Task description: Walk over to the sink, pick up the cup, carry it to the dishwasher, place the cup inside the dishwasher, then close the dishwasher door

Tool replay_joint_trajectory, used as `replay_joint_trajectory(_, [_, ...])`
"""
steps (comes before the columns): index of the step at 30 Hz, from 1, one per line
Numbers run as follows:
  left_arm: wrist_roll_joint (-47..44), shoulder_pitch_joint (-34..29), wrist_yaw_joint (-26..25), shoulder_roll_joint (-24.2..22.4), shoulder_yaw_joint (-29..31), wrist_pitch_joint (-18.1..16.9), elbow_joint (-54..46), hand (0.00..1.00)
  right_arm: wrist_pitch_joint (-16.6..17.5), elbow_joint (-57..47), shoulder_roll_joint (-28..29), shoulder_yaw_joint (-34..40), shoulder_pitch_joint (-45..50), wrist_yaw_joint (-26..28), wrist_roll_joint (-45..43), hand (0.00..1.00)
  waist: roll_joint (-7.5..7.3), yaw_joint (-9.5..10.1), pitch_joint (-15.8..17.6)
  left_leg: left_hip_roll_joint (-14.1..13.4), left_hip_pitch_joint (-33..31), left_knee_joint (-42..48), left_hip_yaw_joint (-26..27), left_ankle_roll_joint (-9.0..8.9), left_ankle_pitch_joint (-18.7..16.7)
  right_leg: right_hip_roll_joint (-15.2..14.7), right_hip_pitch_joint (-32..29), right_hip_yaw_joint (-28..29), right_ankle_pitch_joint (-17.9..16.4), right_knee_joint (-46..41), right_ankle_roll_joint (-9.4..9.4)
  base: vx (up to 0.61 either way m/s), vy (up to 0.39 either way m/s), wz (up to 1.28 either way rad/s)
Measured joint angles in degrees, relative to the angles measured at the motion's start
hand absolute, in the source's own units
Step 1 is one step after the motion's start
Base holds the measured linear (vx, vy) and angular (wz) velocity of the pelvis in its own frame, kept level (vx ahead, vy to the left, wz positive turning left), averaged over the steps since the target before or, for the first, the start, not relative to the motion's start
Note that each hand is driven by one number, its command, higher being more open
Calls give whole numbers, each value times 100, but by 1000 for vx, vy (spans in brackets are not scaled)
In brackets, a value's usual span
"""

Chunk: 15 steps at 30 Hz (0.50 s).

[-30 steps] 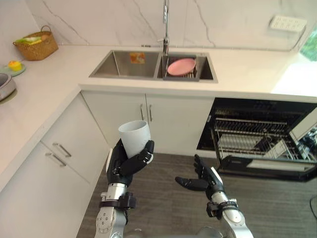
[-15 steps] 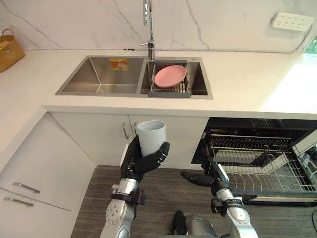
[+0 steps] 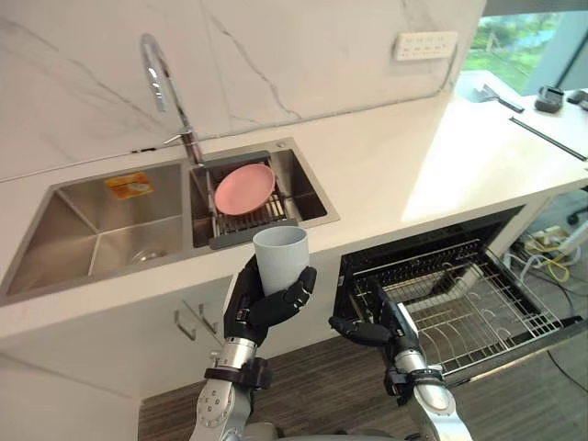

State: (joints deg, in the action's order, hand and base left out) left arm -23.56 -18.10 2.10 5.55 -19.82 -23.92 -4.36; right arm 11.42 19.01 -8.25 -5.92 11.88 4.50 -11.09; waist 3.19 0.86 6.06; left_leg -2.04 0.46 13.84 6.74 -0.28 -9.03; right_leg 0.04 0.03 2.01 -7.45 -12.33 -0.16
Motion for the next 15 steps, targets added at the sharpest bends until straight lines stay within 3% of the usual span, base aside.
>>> replay_joint_trajectory(3, [25,24,-90,18,-21,-8,-44,0,8,18,10,-58,-31,35,-1,100,-24,35,7,25,295,-196,237,176,-74,-85,8,-212,-130,-56,92,63,70,-47])
replay_joint_trajectory(4, [46,38,-99,27,-18,-9,-45,0,11,24,9,-71,-49,36,-1,100,-47,37,19,28,342,-223,289,182,-79,-218,7,-534,-267,-105,40,13,53,-62])
replay_joint_trajectory(5, [73,41,-154,107,-14,-16,-50,0,12,124,34,-139,-130,45,-2,100,-132,127,30,20,494,-268,524,187,-98,-724,6,-1611,-413,-406,-8,10,43,-65])
replay_joint_trajectory(6, [121,40,-202,146,0,-16,-50,0,13,177,58,-179,-168,64,-2,100,-167,170,11,-5,518,-259,619,182,-132,-854,6,-1898,-384,-487,-43,19,30,-88])
replay_joint_trajectory(7, [123,52,-254,209,74,-15,-53,0,15,314,101,-276,-301,110,-1,100,-233,240,1,-72,539,-206,761,161,-185,-919,5,-2119,-274,-520,134,15,-26,-56])
replay_joint_trajectory(8, [123,73,-286,226,104,-15,-54,0,15,342,104,-322,-350,121,1,100,-259,239,11,-101,532,-153,779,149,-227,-866,17,-2091,-218,-471,215,14,-53,-55])
replay_joint_trajectory(13, [112,97,-343,201,216,-17,-338,0,22,308,61,-352,-372,-26,-11,100,-263,297,6,-391,530,9,950,77,-389,-323,371,-1786,357,547,146,-10,-45,-36])
replay_joint_trajectory(15, [116,99,-341,177,241,-16,-407,0,22,295,48,-345,-371,-54,-11,100,-258,293,3,-398,530,-3,1002,79,-386,-285,426,-1740,483,746,144,-16,7,-21])
